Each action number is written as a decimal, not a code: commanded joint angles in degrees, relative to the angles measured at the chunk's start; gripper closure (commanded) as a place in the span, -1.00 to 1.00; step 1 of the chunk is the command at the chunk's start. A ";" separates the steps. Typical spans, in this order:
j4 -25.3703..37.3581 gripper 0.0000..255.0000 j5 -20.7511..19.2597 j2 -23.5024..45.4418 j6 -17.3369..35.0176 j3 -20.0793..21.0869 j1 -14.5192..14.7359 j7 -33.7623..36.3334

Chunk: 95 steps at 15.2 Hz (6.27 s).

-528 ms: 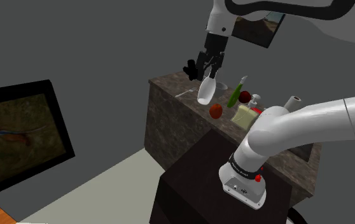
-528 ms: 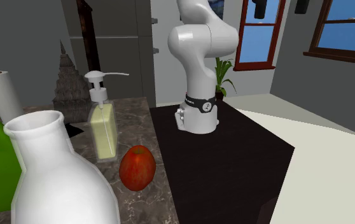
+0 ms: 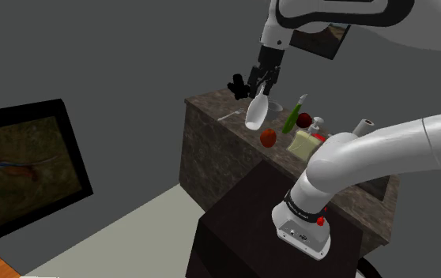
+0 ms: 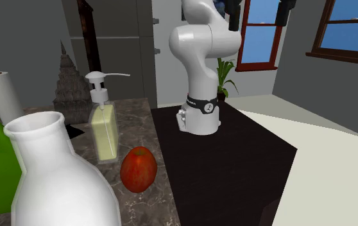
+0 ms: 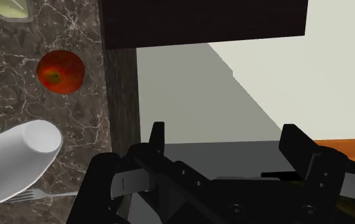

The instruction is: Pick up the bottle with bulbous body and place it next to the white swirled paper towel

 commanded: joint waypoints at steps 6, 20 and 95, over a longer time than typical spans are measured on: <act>2.92 -1.00 -4.84 7.99 6.74 -6.60 -2.99 -7.26; 17.20 -1.00 -5.11 29.58 17.97 -19.29 -6.60 -22.82; 56.39 1.00 0.32 41.67 -8.78 -23.22 -8.89 -30.63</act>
